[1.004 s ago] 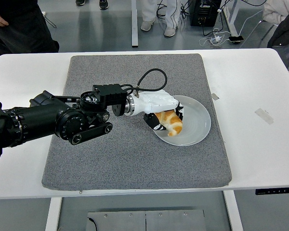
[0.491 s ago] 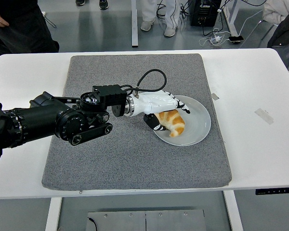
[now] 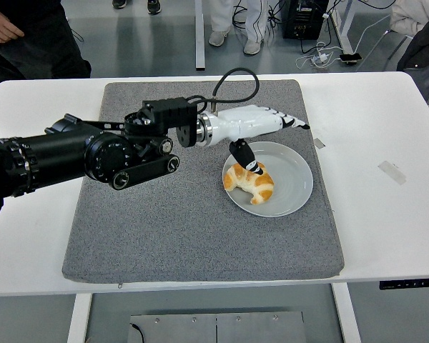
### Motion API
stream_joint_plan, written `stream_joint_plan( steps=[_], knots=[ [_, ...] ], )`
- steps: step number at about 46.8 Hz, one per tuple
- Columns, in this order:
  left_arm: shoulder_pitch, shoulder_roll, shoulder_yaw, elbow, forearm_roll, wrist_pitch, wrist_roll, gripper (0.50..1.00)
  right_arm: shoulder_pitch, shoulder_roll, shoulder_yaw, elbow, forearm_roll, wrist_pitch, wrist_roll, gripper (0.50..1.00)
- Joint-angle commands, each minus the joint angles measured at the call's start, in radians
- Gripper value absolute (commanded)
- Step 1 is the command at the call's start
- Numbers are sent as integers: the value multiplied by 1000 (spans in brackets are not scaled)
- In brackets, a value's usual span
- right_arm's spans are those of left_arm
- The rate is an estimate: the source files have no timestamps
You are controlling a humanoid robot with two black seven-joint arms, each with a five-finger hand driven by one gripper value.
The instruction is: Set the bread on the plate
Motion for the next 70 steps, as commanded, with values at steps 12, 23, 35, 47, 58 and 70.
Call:
stream_joint_plan(
  steps=[12, 23, 35, 47, 58, 70],
  knots=[
    [-89, 0, -196, 13, -297, -232, 2, 978, 0, 0, 0, 0, 0, 0, 0, 1000],
    [-86, 83, -354, 103, -502, -235, 17, 980, 0, 0, 0, 0, 0, 0, 0, 1000],
    [-8, 77, -388, 436, -826, -238, 19, 980, 0, 0, 0, 0, 0, 0, 0, 1000],
    [128, 66, -549, 510, -987, -253, 46, 980, 0, 0, 0, 0, 0, 0, 0, 1000],
    [213, 38, -836, 565, -1023, -252, 89, 981, 0, 0, 3, 11, 0, -2, 0, 1000],
    [288, 6, -1016, 567, -1072, -253, 108, 981, -5, 0, 0, 21, -2, 2, 0, 1000]
  ],
)
